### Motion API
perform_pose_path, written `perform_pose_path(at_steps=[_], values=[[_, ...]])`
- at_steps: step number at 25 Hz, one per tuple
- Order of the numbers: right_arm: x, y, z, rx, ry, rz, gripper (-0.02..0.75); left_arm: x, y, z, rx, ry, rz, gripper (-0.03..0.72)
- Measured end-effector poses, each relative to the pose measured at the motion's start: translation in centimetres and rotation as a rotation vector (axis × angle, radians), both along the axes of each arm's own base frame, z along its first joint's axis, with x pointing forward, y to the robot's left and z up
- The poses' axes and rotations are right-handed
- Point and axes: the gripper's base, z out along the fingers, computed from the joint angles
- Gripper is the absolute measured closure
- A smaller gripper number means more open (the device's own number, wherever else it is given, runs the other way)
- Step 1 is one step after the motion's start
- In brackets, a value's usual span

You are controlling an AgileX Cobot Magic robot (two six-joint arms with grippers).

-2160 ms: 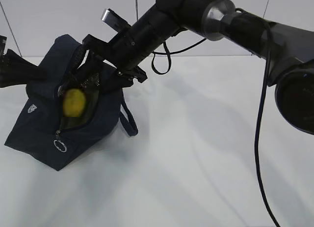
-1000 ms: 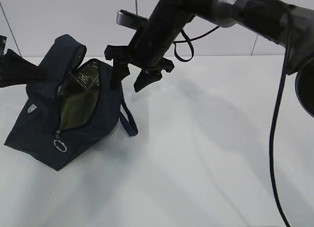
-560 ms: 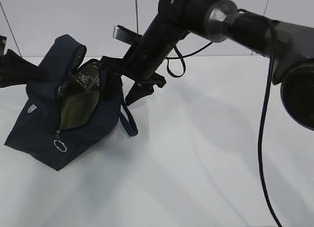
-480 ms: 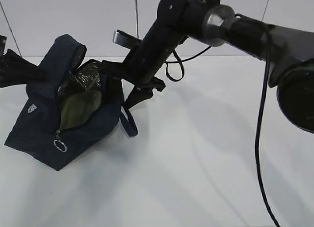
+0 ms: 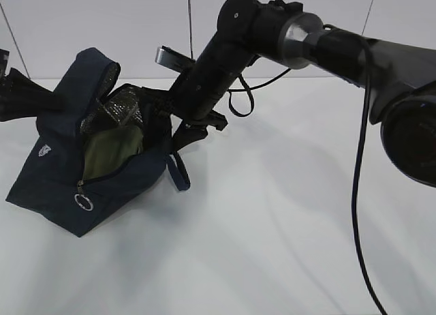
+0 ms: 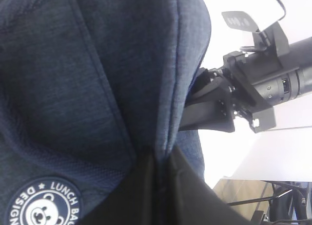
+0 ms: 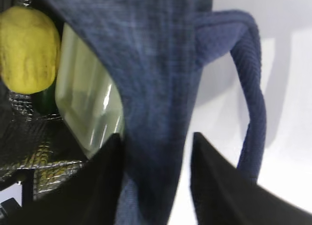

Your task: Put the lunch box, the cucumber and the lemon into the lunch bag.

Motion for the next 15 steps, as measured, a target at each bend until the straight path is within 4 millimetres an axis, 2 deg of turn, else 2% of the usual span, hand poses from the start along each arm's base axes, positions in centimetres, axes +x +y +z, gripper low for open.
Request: perform_pose_path(at_steps=[5,9,11,13,15], values=[[-0.06,0.12,0.1,0.017,0.007,0.001,0.482,0.0,0.0,0.0,0.0,0.0,0.0,0.677],[-0.06,0.12,0.1,0.018,-0.01,0.024,0.557,0.0,0.0,0.0,0.0,0.0,0.0,0.677],[-0.06,0.12,0.1,0.019,-0.017,0.032,0.609,0.0,0.0,0.0,0.0,0.0,0.0,0.677],[-0.06,0.12,0.1,0.019,-0.021,0.037,0.698,0.0,0.0,0.0,0.0,0.0,0.0,0.677],[-0.06,0.12,0.1,0.019,-0.026,0.044,0.732,-0.04,0.01,-0.05,0.006,0.001,-0.004,0.677]])
